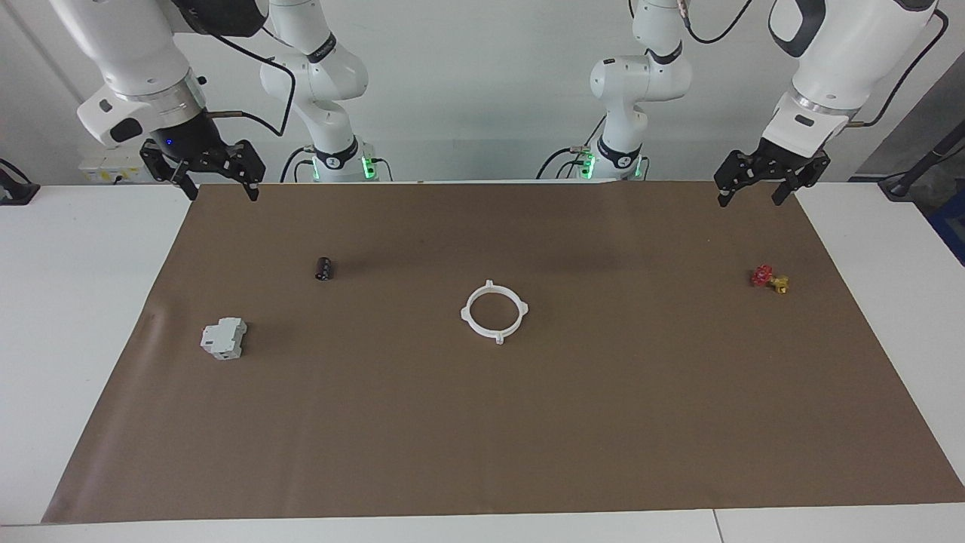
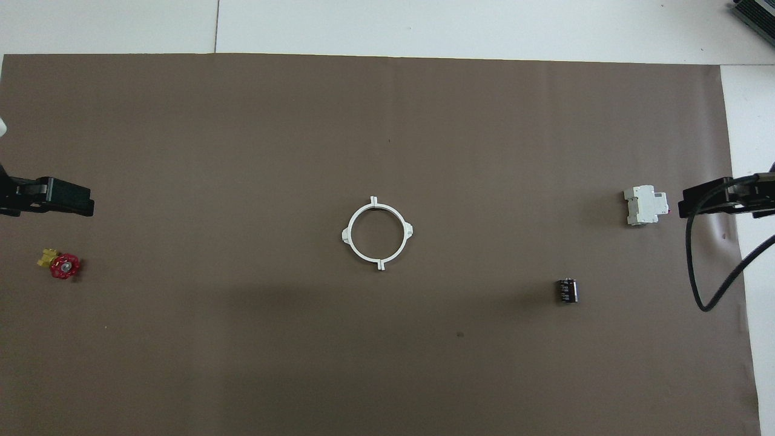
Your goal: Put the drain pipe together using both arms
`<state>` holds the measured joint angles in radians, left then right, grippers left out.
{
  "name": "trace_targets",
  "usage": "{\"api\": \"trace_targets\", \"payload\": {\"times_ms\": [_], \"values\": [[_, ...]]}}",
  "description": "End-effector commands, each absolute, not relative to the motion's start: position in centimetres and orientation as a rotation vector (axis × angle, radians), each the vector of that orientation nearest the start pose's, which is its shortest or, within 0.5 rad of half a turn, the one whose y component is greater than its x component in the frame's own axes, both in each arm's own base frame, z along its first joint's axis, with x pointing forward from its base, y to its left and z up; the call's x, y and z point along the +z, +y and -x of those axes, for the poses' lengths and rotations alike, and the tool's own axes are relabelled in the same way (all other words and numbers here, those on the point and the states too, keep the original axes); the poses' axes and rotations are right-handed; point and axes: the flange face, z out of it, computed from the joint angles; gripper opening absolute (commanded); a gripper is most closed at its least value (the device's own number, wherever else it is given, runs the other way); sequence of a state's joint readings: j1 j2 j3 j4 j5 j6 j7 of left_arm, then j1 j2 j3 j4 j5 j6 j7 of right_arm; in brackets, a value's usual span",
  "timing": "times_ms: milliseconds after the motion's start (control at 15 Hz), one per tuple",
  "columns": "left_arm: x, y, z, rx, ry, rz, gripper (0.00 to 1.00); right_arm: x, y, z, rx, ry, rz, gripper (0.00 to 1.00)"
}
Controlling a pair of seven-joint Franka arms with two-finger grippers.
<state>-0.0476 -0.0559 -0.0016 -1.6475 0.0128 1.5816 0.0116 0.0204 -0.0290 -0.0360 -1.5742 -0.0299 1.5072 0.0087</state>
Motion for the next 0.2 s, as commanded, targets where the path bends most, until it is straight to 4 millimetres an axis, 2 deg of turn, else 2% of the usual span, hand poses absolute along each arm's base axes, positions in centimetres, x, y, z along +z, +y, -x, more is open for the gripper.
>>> {"api": "trace_targets", "payload": {"times_ms": [0,133], "values": [[62.63,-2.49,-53.4,0.024,0.077,3.141,1.0,63.15,-1.44,-53.74,0.054,0.02,3.155,1.0],[62.63,-2.57,-53.39,0.024,0.08,3.141,1.0,63.16,-1.44,-53.76,0.051,0.018,3.155,1.0]]}}
